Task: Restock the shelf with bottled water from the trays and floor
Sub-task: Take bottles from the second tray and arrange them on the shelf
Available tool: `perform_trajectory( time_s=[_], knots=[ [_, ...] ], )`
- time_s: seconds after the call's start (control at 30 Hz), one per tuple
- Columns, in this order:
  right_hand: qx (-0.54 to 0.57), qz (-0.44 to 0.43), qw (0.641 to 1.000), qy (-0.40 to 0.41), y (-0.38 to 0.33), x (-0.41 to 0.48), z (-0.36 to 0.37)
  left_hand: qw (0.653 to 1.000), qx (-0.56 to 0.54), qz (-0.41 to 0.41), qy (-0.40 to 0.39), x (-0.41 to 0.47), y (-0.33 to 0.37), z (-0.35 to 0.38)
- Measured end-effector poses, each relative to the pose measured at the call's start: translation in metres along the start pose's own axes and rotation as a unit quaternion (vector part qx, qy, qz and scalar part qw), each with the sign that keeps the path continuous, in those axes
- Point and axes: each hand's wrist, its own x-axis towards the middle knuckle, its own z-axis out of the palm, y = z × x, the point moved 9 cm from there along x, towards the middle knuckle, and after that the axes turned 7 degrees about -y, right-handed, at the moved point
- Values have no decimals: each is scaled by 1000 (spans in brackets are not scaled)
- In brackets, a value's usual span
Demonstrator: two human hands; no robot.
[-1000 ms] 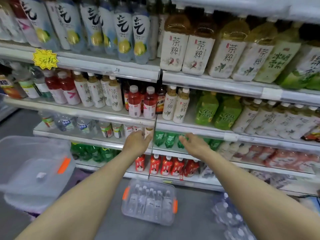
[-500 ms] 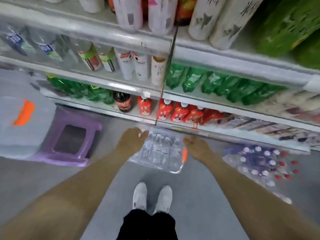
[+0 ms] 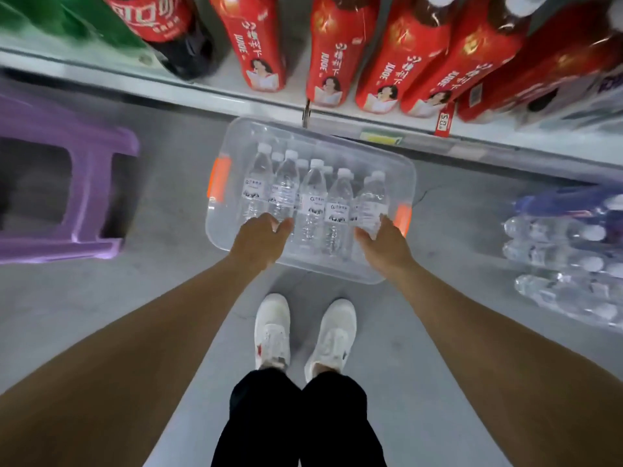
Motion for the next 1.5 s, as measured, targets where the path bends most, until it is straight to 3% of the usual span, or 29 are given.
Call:
perform_trajectory(
  time_s=[0.1,0.23,0.37,0.53,0.7,0.87,1.2,1.5],
  knots=[
    [80,36,996,30,12,31,15,1000,-14,-6,-14,27,-3,21],
    [73,90,987,112,24,54,23,999,-20,-25,-32,55,-10,43],
    [116,123,985,23,31,68,57,999,-15,-36,-27,79,-16,51],
    [218,91,971,44,23,73,57,998,-35,-45,-22,99,-19,56],
    [331,80,940,-29,8,84,67,997,-55,-49,-22,103,-13,58],
    [447,83,889,-53,8,89,72,995,-85,-53,-18,108,-18,65],
    [552,56,825,-108,19,78,80,976,-206,-56,-54,130,-7,90],
    [546,-40,831,-100,43,64,75,972,-222,-77,-35,154,-5,104]
  ],
)
